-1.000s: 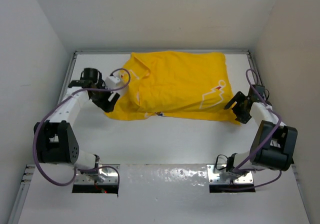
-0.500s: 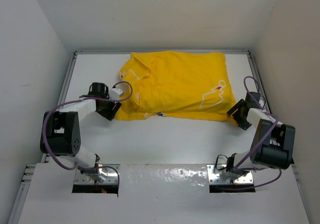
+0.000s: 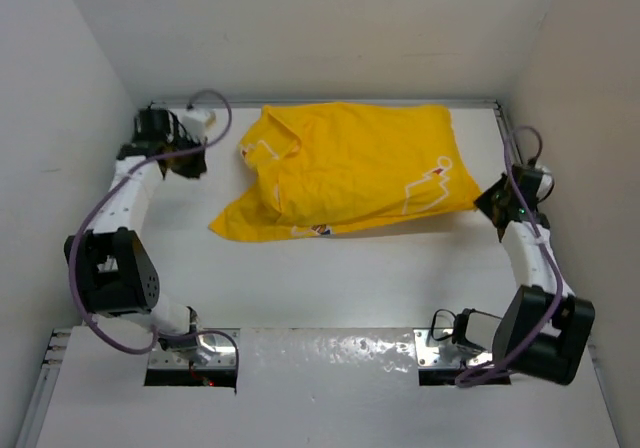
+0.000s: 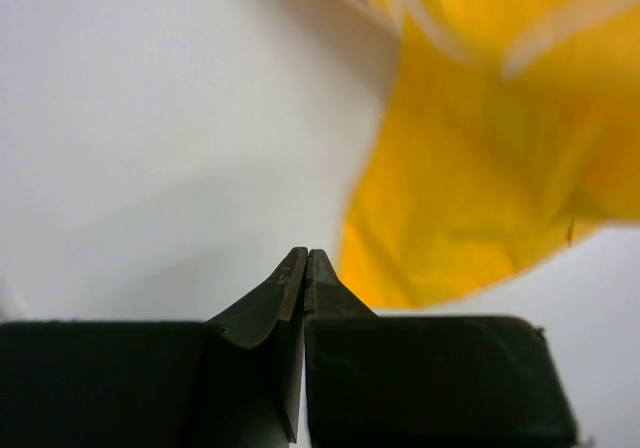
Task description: Put the pillow into the pillowcase
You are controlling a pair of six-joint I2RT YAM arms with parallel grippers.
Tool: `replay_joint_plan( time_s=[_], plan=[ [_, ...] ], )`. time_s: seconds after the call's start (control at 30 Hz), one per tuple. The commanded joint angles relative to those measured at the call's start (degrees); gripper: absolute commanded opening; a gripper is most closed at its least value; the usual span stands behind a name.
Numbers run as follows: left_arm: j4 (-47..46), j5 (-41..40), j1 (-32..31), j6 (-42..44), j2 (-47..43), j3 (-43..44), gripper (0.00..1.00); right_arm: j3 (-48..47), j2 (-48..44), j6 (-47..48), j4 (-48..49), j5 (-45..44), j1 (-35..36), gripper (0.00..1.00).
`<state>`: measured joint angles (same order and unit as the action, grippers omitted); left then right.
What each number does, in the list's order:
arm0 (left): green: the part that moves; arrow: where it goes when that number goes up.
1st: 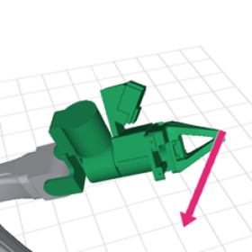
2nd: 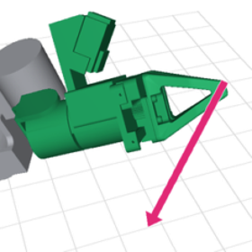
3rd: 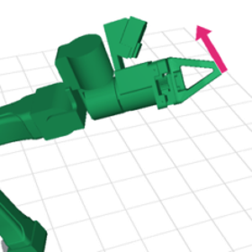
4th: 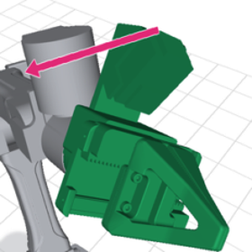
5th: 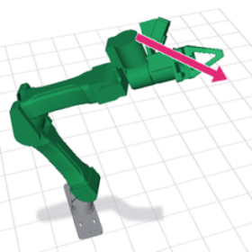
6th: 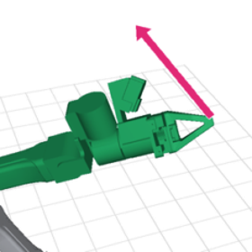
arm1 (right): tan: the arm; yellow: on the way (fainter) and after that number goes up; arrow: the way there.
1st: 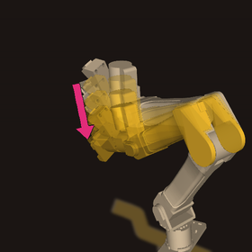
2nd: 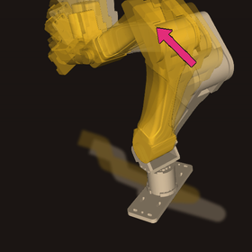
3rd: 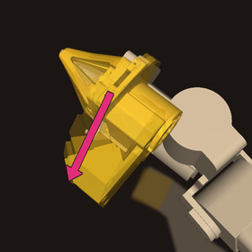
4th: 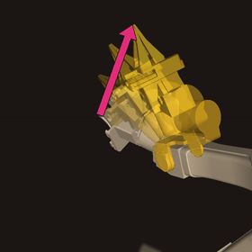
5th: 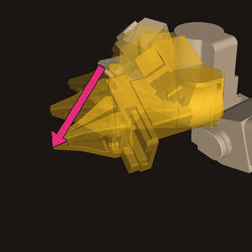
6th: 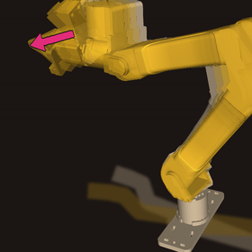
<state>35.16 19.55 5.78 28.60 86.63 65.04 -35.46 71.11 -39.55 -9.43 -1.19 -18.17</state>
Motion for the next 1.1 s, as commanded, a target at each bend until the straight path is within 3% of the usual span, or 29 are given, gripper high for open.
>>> replay_joint_plan(
  time_s=[0.0, 0.1, 0.17, 0.2, 0.23, 0.27, 0.37, 0.4, 0.5, 0.6, 0.8, 0.93, 1.07],
  plan=[
    [5.86, 4.88, 2.39, -3.64, -5.42, 18.92, 0.0, -12.32, -8.08, 4.12, 2.5, -0.39, 0.16, 0.0],
    [10.87, 6.37, 1.87, -0.32, -3.84, 24.34, 0.0, -20.16, -9.67, 5.97, 1.44, -0.13, 0.16, 0.0],
    [14.22, 6.12, -0.4, 8.95, -2.53, 19.03, 0.01, -21.05, -9.94, 5.98, 1.87, 0.92, 0.16, 0.0],
    [14.24, 4.11, -4.25, 10.76, -2.26, 15.42, 0.29, -20.44, -9.94, 4.67, 2.05, 2.49, 0.16, 0.0],
    [13.72, 1.66, -5.77, 12.69, -1.99, 11.47, 0.46, -18.09, -9.85, 3.87, 2.4, 3.55, 0.24, 0.0],
    [12.67, 0.93, -8.57, 14.8, -2.08, 3.69, 0.55, -16.32, -9.94, 2.91, 3.88, 5.04, 0.24, 0.0],
    [5.47, 2.68, -15.52, 15.35, -4.61, -8.99, 0.82, -9.82, -10.29, -0.17, 6.69, 7.6, 0.33, 0.0],
    [1.79, 2.34, -18.58, 15.0, -5.15, -11.22, 0.99, -8.76, -10.55, -0.7, 6.79, 7.96, 0.33, 0.0],
    [-5.24, -1.25, -21.6, 12.45, -5.33, -16.16, 1.0, -6.81, -11.17, 0.17, 6.09, 8.75, 0.6, 0.0],
    [-11.58, -10.47, -21.69, 9.64, -4.46, -18.45, 1.0, -6.64, -11.78, 1.84, 4.78, 8.75, 0.68, 0.0],
    [-19.51, -14.18, -21.69, 1.3, -3.31, -19.51, 1.0, -6.46, -12.58, 3.69, 3.19, 8.49, 0.68, 0.0],
    [-19.78, -12.88, -21.69, 0.84, -3.31, -19.59, 1.0, -6.72, -12.4, 4.48, 2.67, 8.4, 0.68, 0.0],
    [-17.41, -6.3, -21.69, 0.58, 0.81, -19.59, 1.0, -6.64, -12.14, 4.4, 2.93, 8.05, 0.68, 0.0]
  ],
)
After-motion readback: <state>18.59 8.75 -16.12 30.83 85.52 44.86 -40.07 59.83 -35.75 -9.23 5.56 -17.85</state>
